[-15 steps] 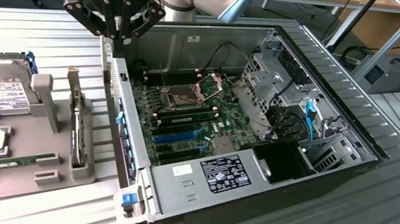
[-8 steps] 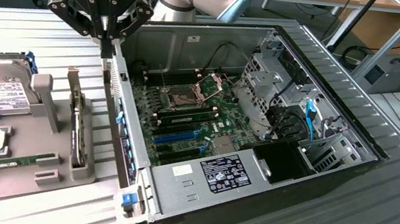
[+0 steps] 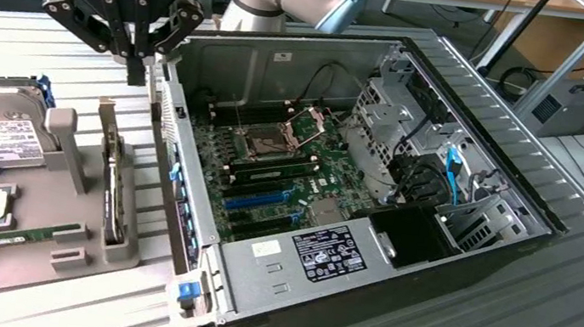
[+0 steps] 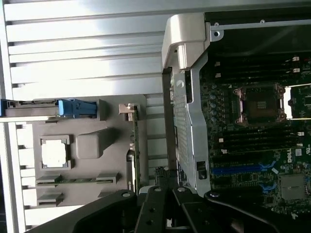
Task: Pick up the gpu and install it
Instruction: 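Reach for the gpu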
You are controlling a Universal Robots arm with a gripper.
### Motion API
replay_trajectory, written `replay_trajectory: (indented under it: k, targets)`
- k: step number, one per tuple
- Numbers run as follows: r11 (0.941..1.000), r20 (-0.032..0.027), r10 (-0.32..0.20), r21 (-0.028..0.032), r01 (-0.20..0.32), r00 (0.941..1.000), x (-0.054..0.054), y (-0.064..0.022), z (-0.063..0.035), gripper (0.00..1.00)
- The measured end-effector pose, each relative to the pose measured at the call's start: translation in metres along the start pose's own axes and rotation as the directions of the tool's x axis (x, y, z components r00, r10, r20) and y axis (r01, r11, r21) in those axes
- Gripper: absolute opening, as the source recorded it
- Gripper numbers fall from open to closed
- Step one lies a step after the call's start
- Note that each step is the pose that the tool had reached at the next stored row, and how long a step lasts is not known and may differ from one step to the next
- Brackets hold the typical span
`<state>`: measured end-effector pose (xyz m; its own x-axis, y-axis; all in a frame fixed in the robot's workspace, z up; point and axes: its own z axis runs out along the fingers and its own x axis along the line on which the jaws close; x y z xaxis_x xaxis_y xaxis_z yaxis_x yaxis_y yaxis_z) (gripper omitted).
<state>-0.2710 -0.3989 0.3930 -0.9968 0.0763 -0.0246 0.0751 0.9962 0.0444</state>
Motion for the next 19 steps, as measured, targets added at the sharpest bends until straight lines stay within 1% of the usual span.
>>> replay_trajectory:
  k: [5,17,19]
  targets:
    - [1.0000,-0.0001,0.000,0.0001,0.000,1.0000,0.0062,-0.0004,-0.0002,0.11]
    - [1.0000,0.0000,0.000,0.0000,0.000,1.0000,0.0074,-0.0005,-0.0002,0.11]
    - [1.0000,0.0000,0.000,0.0000,0.000,1.0000,0.0116,-0.0008,-0.0003,0.11]
